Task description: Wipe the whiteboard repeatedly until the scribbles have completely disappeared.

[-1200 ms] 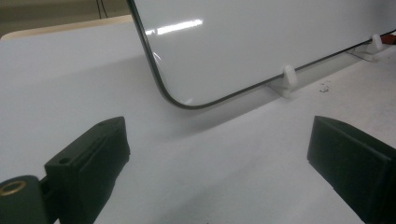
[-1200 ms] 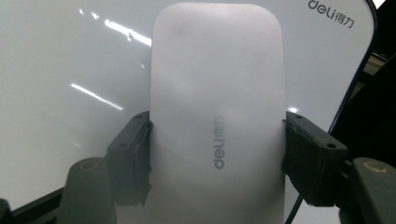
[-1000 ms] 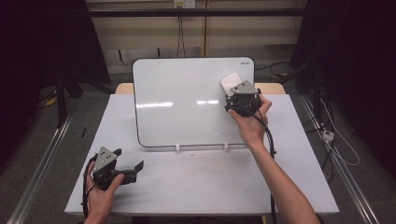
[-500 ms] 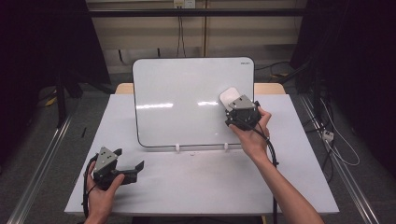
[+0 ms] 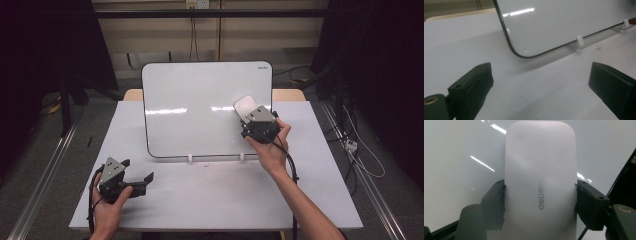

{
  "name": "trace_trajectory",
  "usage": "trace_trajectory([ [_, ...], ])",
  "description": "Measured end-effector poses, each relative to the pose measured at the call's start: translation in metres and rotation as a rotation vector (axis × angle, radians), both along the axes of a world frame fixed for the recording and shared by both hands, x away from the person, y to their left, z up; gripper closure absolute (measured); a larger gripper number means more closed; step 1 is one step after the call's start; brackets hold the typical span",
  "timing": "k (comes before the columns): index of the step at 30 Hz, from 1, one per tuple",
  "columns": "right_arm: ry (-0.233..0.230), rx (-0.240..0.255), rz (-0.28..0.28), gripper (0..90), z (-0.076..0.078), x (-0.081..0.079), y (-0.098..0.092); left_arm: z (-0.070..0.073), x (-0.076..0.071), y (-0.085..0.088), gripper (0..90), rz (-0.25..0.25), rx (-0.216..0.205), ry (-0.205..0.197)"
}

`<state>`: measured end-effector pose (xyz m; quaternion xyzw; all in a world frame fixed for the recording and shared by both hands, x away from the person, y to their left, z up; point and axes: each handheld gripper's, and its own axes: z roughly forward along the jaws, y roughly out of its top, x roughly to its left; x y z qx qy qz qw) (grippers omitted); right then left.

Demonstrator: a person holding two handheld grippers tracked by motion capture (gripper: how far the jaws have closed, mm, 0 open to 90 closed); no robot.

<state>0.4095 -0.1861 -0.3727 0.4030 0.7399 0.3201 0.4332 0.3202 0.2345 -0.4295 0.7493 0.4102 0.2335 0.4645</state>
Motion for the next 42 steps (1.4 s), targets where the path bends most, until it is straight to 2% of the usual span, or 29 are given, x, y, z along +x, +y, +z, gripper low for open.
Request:
trace_trajectory([
  [12,0.006,0.065,0.022,31.8,0.003,-0.001,-0.006,0.001,0.0,0.001,5.3,0.001,0.003,-0.007],
  [14,0.001,0.07,0.022,31.7,0.003,-0.002,-0.007,0.001,0.0,0.001,5.3,0.002,0.002,-0.007],
  [18,-0.039,0.08,0.043,31.7,0.011,-0.009,-0.008,0.0,0.0,0.0,5.4,-0.001,0.002,-0.002],
  [23,-0.04,0.101,0.049,31.7,0.012,-0.011,-0.014,0.0,0.0,0.0,5.3,-0.003,0.006,-0.003],
  [29,-0.043,0.124,0.063,31.7,0.013,-0.014,-0.019,-0.002,0.002,0.003,5.4,0.012,-0.007,0.007],
  [35,-0.06,0.125,0.084,31.7,0.017,-0.02,-0.02,0.0,0.001,0.003,5.3,0.012,-0.008,-0.001],
  [42,-0.055,0.141,0.102,31.7,0.017,-0.027,-0.024,0.0,0.0,0.001,5.4,0.011,0.0,-0.004],
])
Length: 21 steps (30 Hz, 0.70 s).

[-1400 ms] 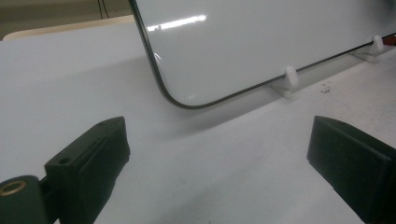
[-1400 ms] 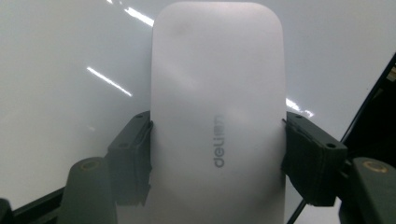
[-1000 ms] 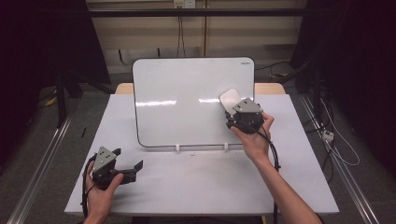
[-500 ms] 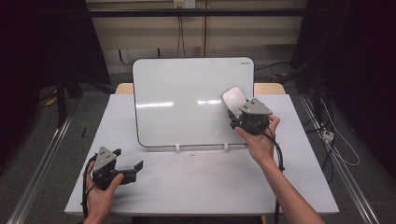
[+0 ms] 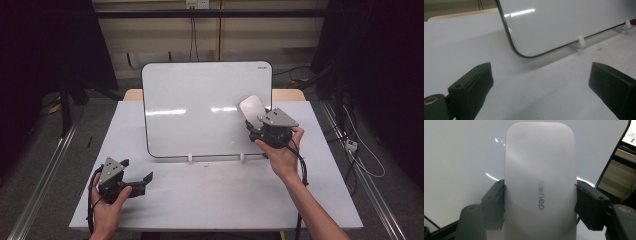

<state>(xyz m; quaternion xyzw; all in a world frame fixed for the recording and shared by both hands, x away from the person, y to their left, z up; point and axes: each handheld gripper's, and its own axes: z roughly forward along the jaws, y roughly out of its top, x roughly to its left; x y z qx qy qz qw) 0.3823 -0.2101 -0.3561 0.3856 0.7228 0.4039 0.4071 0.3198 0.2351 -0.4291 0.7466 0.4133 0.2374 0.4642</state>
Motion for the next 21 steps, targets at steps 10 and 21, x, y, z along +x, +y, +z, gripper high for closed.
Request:
trace_trajectory([
  [10,0.034,0.046,-0.027,31.7,-0.011,-0.012,-0.018,0.0,-0.001,0.005,5.4,0.01,-0.008,-0.001],
  [21,0.068,-0.018,0.003,31.7,-0.032,-0.031,-0.014,0.0,-0.003,0.005,5.3,0.007,-0.004,0.0],
])
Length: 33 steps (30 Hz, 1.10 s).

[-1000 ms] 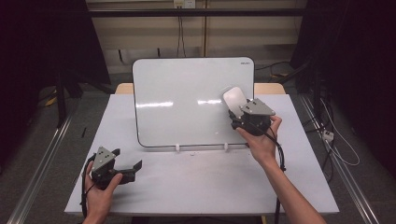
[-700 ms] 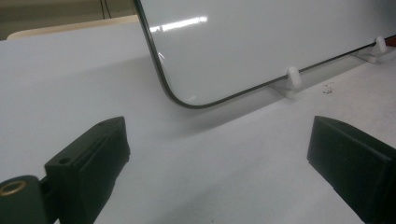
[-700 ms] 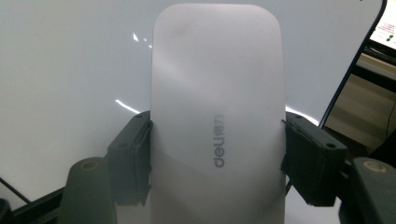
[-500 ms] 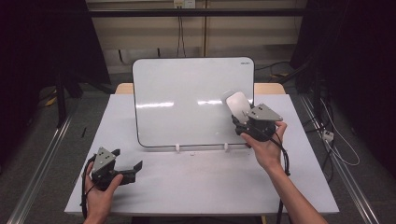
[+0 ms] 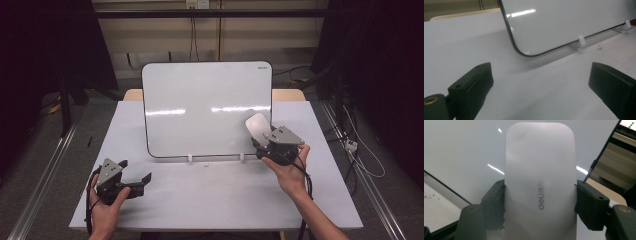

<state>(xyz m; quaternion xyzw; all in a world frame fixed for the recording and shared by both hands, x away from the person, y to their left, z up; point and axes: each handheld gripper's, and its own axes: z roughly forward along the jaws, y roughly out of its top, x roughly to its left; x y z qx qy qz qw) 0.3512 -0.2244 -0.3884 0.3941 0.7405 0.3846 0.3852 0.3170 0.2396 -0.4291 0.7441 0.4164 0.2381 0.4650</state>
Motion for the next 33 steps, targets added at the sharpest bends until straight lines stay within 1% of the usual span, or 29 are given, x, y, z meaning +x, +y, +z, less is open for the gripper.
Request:
trace_trajectory([
  [6,0.012,-0.01,0.02,31.6,-0.014,0.0,0.009,0.001,-0.001,0.001,5.4,0.005,-0.001,-0.003],
  [8,0.008,-0.023,0.02,31.7,-0.016,0.001,0.01,0.001,-0.001,0.0,5.3,0.003,-0.002,-0.003],
  [11,0.003,-0.03,0.015,31.7,-0.016,0.004,0.012,0.001,0.0,0.0,5.3,0.002,-0.003,-0.003],
  [13,0.001,-0.033,0.013,31.7,-0.016,0.005,0.012,0.001,0.001,0.0,5.4,-0.002,0.005,-0.002],
  [16,-0.004,-0.048,0.009,31.7,-0.017,0.007,0.013,0.001,0.001,-0.002,5.4,-0.007,0.0,-0.004],
  [19,-0.005,-0.054,0.004,31.6,-0.018,0.011,0.012,0.001,0.002,-0.002,5.4,-0.013,0.012,-0.004],
  [25,-0.01,-0.073,-0.004,31.7,-0.02,0.018,0.014,0.001,0.001,-0.005,5.3,-0.011,0.007,-0.004],
  [27,-0.008,-0.076,-0.007,31.7,-0.021,0.02,0.015,0.001,0.002,-0.005,5.4,-0.019,0.018,-0.007],
  [28,-0.004,-0.078,-0.011,31.7,-0.021,0.021,0.015,0.001,0.002,-0.006,5.4,-0.02,0.011,-0.008],
  [30,0.001,-0.092,-0.017,31.6,-0.023,0.022,0.016,0.001,0.002,-0.005,5.3,-0.019,0.021,-0.004],
  [33,-0.007,-0.113,-0.023,31.7,-0.025,0.024,0.017,0.001,0.002,-0.004,5.4,-0.011,0.014,-0.003],
])
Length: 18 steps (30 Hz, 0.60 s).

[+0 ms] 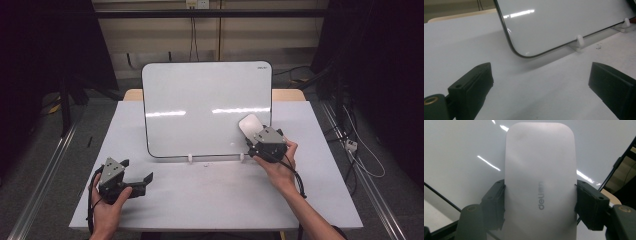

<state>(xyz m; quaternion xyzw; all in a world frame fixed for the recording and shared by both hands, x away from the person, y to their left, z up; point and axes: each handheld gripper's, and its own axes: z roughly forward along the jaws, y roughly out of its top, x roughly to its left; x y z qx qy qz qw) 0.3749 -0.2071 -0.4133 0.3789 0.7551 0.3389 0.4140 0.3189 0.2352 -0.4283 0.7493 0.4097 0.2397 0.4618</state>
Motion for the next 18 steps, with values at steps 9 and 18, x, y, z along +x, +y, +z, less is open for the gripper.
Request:
trace_trajectory([
  [9,-0.003,0.0,-0.009,31.5,-0.0004,0.0005,0.0017,0.0006,0.0011,-0.002,5.4,0.0,-0.005,0.003],
  [18,0.021,0.016,0.0,30.4,-0.0016,0.0037,0.0011,0.0004,0.0045,-0.0024,5.4,0.004,-0.009,0.007],
])
